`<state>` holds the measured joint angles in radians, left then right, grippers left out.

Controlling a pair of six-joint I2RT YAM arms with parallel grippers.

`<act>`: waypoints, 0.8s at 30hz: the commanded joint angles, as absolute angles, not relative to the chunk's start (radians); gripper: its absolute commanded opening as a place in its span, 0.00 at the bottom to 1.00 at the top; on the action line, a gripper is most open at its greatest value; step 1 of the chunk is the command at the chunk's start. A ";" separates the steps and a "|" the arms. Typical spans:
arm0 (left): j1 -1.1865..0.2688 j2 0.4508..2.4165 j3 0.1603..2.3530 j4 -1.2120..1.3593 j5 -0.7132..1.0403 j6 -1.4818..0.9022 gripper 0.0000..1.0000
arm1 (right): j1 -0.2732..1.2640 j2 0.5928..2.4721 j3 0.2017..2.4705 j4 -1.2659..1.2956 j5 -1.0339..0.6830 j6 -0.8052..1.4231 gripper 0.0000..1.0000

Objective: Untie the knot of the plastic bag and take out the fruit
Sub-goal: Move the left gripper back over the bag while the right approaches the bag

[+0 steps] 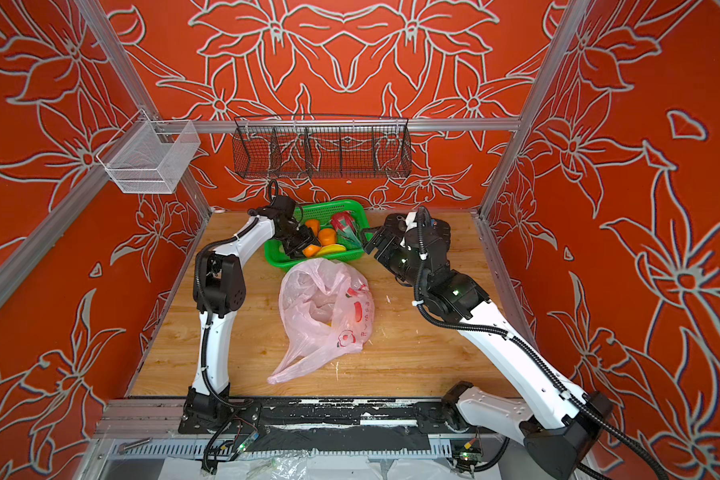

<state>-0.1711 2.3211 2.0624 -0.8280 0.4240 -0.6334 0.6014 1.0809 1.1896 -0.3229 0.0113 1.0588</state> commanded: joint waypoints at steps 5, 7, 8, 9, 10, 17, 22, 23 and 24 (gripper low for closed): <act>-0.167 2.234 2.041 -0.843 0.365 -0.608 0.83 | 0.597 1.042 1.185 -0.340 -0.017 1.053 0.95; -0.166 2.199 2.027 -0.849 0.352 -0.598 0.84 | 0.597 1.048 1.197 -0.348 -0.027 1.046 0.96; -0.164 2.175 2.018 -0.850 0.344 -0.593 0.84 | 0.597 1.052 1.203 -0.350 -0.032 1.045 0.95; -0.163 2.154 2.009 -0.851 0.337 -0.588 0.85 | 0.597 1.054 1.207 -0.353 -0.038 1.044 0.95; -0.162 2.129 2.000 -0.855 0.329 -0.582 0.85 | 0.597 1.057 1.210 -0.352 -0.045 1.042 0.96; -0.160 1.925 1.947 -0.899 0.302 -0.502 0.85 | 0.601 1.077 1.231 -0.361 -0.118 1.015 0.96; -0.160 1.718 1.829 -0.807 0.434 -0.399 0.85 | 0.619 1.088 1.247 -0.402 -0.134 0.984 0.95; -0.160 1.672 1.793 -0.777 0.466 -0.378 0.85 | 0.622 1.088 1.246 -0.408 -0.134 0.982 0.95; -0.159 1.632 1.754 -0.746 0.495 -0.358 0.84 | 0.625 1.089 1.243 -0.412 -0.135 0.981 0.95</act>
<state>-0.1627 1.7142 1.8187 -0.8059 0.3977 -0.4461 0.6155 1.0870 1.2160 -0.3767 -0.1143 1.0016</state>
